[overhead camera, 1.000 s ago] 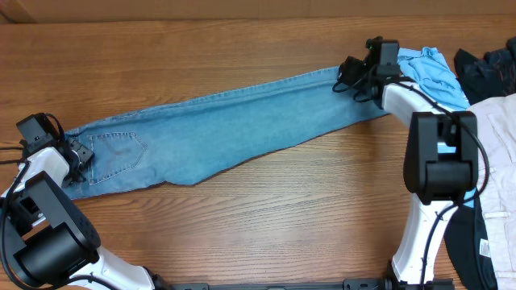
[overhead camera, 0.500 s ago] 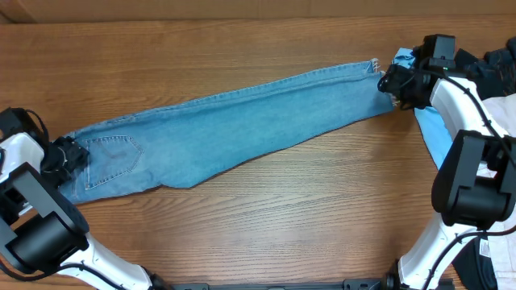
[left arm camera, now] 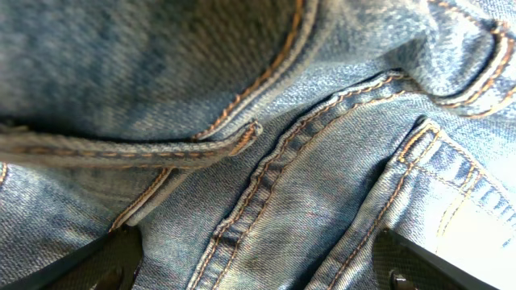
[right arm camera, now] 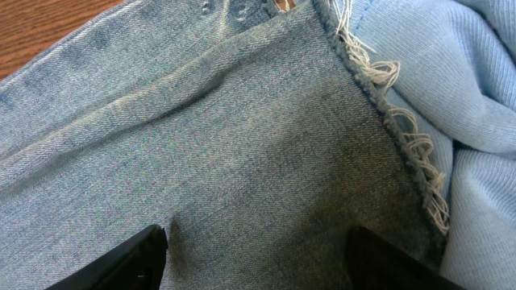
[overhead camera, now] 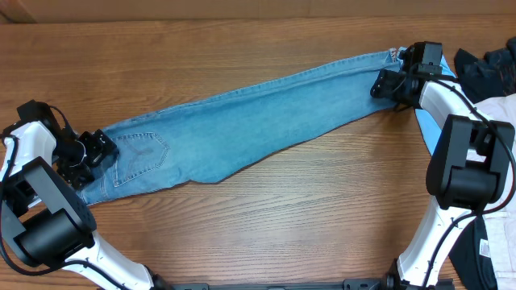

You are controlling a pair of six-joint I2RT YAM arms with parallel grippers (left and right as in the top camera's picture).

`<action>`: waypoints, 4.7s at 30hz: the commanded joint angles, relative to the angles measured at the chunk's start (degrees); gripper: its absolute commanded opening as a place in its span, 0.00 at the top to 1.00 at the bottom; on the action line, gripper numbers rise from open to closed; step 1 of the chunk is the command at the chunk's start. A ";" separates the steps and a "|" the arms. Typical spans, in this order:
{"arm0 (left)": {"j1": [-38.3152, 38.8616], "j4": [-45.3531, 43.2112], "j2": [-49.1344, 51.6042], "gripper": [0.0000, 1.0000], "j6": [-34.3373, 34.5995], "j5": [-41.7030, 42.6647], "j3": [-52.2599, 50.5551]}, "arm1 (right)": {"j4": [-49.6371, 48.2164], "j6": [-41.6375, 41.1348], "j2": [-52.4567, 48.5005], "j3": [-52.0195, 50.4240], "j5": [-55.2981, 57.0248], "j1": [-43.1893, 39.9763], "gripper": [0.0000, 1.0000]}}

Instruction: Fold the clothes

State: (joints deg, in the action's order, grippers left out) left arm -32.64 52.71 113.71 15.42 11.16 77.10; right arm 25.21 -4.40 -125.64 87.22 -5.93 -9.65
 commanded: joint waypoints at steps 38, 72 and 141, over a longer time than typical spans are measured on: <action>14.51 -3.52 -6.25 0.00 1.55 -12.61 -12.26 | 24.85 -0.31 24.17 0.28 -1.95 3.23 0.25; 6.23 3.04 -6.23 0.00 -2.14 4.87 -1.97 | 10.64 9.18 2.93 0.15 -10.93 4.48 0.47; 6.23 2.51 -6.23 0.00 -2.14 3.26 -2.01 | -10.40 0.20 4.74 0.17 -3.26 7.08 0.96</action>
State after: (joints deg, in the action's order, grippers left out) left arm -26.70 55.13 107.04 14.39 14.70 75.61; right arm 16.53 -2.63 -118.45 87.20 -11.14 -2.22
